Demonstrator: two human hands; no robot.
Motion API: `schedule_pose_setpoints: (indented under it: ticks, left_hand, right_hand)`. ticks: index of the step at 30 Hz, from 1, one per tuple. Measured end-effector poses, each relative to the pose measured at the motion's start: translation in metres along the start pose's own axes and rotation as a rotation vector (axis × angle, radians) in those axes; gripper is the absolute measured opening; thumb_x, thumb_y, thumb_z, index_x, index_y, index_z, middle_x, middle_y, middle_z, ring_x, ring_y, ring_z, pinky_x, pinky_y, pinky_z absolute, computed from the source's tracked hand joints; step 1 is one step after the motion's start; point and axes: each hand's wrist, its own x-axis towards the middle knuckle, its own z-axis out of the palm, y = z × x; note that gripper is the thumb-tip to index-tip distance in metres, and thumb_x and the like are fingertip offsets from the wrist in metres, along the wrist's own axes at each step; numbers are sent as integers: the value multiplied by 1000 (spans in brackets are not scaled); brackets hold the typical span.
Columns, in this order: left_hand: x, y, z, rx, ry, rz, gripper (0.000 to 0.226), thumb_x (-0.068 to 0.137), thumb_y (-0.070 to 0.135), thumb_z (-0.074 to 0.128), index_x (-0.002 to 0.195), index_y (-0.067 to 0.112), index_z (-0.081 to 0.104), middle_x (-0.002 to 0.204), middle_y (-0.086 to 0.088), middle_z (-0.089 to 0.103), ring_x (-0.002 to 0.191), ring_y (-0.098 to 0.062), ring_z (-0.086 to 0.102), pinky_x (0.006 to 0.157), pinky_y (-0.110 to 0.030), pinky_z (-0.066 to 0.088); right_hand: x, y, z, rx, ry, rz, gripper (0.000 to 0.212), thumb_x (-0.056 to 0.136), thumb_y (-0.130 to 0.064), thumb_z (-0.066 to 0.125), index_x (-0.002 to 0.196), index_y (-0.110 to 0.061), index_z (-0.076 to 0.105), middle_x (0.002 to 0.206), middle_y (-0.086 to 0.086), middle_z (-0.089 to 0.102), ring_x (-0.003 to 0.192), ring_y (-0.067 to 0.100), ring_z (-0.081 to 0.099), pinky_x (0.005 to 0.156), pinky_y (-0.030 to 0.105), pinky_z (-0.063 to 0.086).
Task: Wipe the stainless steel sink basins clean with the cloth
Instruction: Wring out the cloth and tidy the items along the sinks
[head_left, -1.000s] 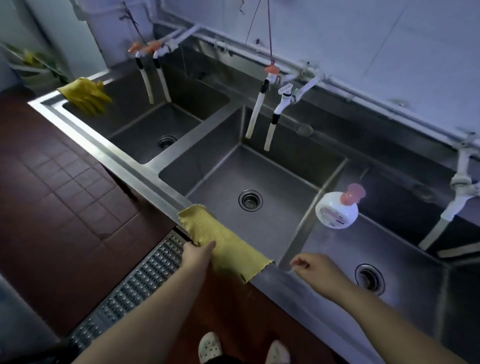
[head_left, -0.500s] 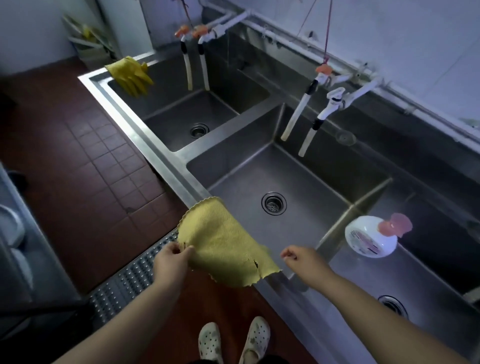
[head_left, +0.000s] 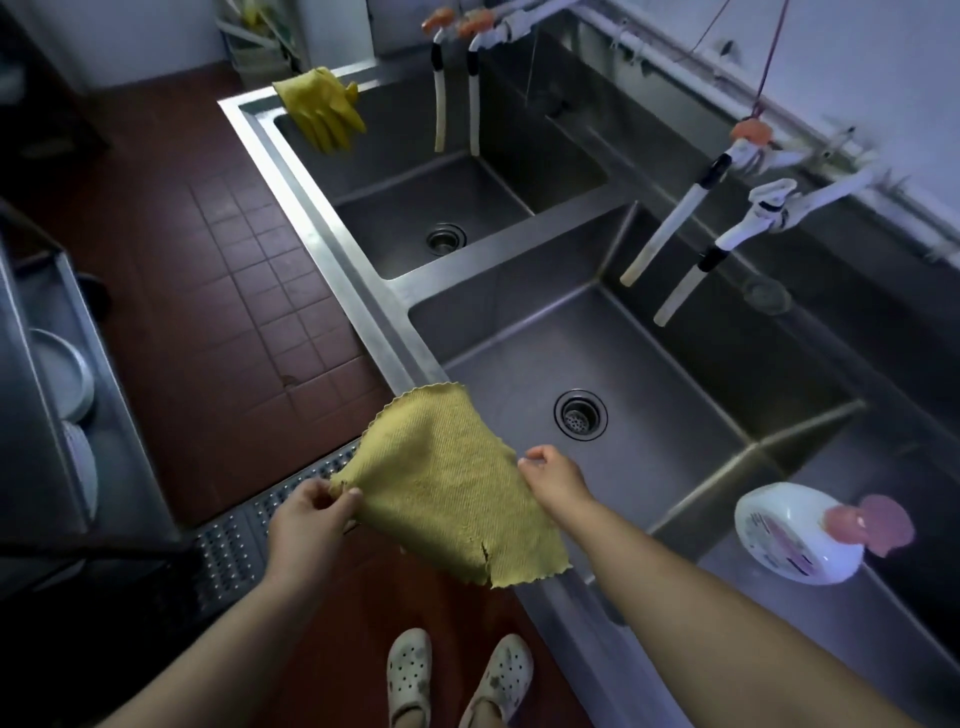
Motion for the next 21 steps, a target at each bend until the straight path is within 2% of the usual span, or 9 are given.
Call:
schedule_pose_setpoints:
  ticks: [2,4,6,8,11,14,17,19,21]
  left_hand:
    - [0,1,-1,3,-9,6,12,86,15,66,77,11,59,69,-5,59,60,-15,49,57,-30,39]
    - [-1,4,-3,-7,-9,10,10,86,15,66,79,11,60,72,-6,60,61,-16,50,59,-31,40]
    - [-1,10,-7,-18,-6,20,10,86,14,66,80,11,60,75,-8,62,62,-19,51,60,-33,41]
    - [-2,20,-12,-31,-14,44,12,85,14,66,77,11,58,72,-8,60,59,-19,48,54,-30,39]
    - [-4,40,-19,-72,-4,109,10,84,10,67,78,7,60,72,-8,59,66,-20,51,50,-25,41]
    - [-5,64,-23,-155,-3,135,7,83,9,69,86,6,63,79,-9,63,77,-22,58,63,-28,47]
    - [-8,84,-23,-230,13,168,23,80,8,71,99,10,59,92,-8,64,85,-22,61,75,-36,52]
    - [-13,97,-24,-286,15,208,33,80,5,71,106,13,53,94,-6,61,84,-19,60,68,-28,51]
    - [-19,109,-26,-307,-43,277,34,82,1,67,109,16,52,92,-4,58,81,-15,58,58,-19,49]
  right_hand:
    - [0,-3,0,155,35,40,28,91,-18,59,118,-13,54,92,-4,57,84,14,56,70,23,43]
    - [-3,-5,-5,204,67,38,23,87,-8,61,108,-13,53,83,-3,54,74,12,54,61,22,43]
    - [-9,-9,-12,218,90,-9,20,86,-3,58,102,-13,50,85,1,52,77,14,52,66,23,43]
    - [-19,-17,-25,234,121,-76,16,88,-1,54,98,-12,48,87,2,50,81,16,50,72,26,42]
    - [-37,-33,-51,271,170,-191,12,90,1,53,96,-10,55,87,3,55,74,13,50,67,23,44]
    - [-55,-50,-76,360,191,-284,22,91,3,52,87,-12,67,84,-1,64,77,9,57,66,17,46]
    - [-70,-64,-95,370,229,-334,24,91,3,51,89,-13,70,89,-1,67,80,7,59,68,14,46]
    - [-80,-68,-105,365,249,-357,22,91,1,54,95,-13,70,95,0,67,87,10,59,76,17,47]
    - [-89,-69,-115,362,258,-397,20,87,-2,61,99,-17,68,103,3,67,95,13,61,85,23,49]
